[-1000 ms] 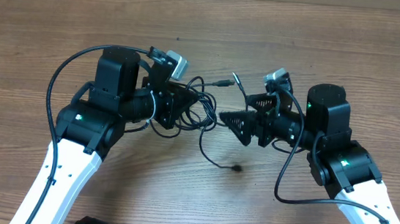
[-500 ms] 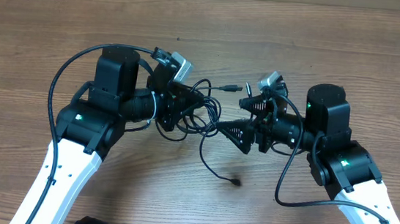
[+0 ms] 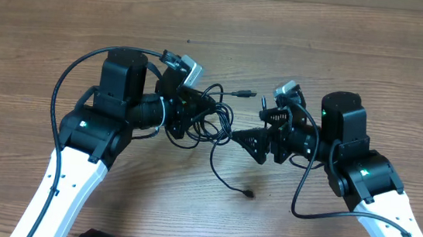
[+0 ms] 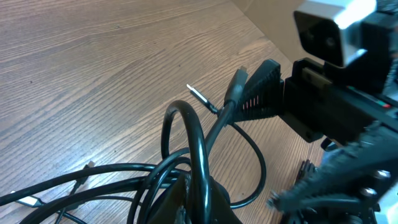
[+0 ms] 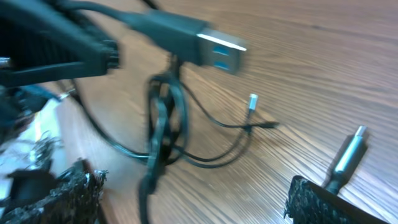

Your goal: Untangle cables

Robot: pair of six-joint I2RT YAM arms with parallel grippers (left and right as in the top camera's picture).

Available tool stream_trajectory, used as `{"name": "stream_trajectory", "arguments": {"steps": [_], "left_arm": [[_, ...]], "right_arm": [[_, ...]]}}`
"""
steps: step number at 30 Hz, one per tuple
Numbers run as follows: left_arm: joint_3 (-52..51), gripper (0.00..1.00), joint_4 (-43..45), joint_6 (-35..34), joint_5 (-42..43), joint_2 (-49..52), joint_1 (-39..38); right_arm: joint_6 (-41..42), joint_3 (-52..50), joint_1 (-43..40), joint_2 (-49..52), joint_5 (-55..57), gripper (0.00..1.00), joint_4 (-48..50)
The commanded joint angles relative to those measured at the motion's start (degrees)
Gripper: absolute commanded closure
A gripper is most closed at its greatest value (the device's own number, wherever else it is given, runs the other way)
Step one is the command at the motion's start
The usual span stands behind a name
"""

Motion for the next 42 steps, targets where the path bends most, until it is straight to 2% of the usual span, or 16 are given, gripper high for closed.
{"name": "stream_trajectory", "arguments": {"steps": [1,9,18,32,34,37,40,42], "left_arm": [[1.0,0.96,0.6,0.9,1.0,-0.5,0.0],[1.0,0.96,-0.4,-0.6,-3.4,-0.5,0.0],[1.0,0.96,-0.5,-0.6,-4.0,-0.5,0.0],[1.0,0.96,-1.3,-0.7,-6.9,-0.5,0.0],[1.0,0.96,-1.3,-0.6,-6.9,-0.5,0.0],[1.0,0.96,-0.9,-0.6,-6.3,-0.5,0.0],[1.0,0.96,0.4,-0.7,-3.7,-0.5,0.0],[1.0,0.96,1.3,-0.7,-1.6,-0.5,0.0]], "right_arm": [[2.2,0.8,-0.1,-0.8,8.2,0.05,-1.1],[2.2,0.9,-0.2,-0.8,12.0,0.04,-1.9],[2.2,1.9,-0.2,-1.3,14.3,0.03,-0.7],[0.3,2.6,-0.2,-10.2,16.5,0.00,4.9],[0.3,2.6,-0.2,-11.1,14.8,0.00,5.4],[0.4,2.6,0.0,-11.5,6.5,0.00,7.3],[0.4,2.6,0.0,-10.6,-2.2,0.00,8.3],[0.4,2.6,0.0,-9.6,-4.2,0.01,8.0]]}}
